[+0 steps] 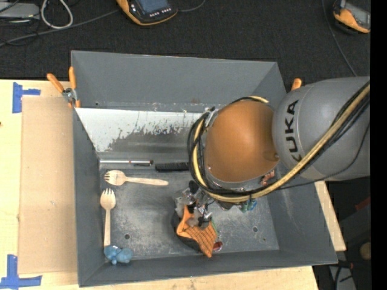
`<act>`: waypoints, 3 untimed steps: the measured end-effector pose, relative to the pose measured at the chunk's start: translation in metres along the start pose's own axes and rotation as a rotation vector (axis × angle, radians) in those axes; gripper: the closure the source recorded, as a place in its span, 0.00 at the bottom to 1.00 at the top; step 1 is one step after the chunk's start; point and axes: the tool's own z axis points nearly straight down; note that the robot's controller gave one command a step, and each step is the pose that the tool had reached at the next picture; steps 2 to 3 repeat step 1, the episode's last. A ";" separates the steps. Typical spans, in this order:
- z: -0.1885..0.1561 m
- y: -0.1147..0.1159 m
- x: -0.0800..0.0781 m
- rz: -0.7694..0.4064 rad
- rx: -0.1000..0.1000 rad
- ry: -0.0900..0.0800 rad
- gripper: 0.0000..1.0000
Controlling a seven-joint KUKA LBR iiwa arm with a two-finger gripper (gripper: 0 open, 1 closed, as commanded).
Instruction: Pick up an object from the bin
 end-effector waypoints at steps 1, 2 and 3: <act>-0.042 0.013 0.002 0.042 -0.001 0.001 1.00; -0.042 0.013 0.002 0.042 -0.001 0.001 1.00; -0.042 0.013 0.002 0.042 -0.001 0.001 1.00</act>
Offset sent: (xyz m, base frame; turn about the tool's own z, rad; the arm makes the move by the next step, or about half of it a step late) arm -0.0008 0.0272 0.1152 -0.0087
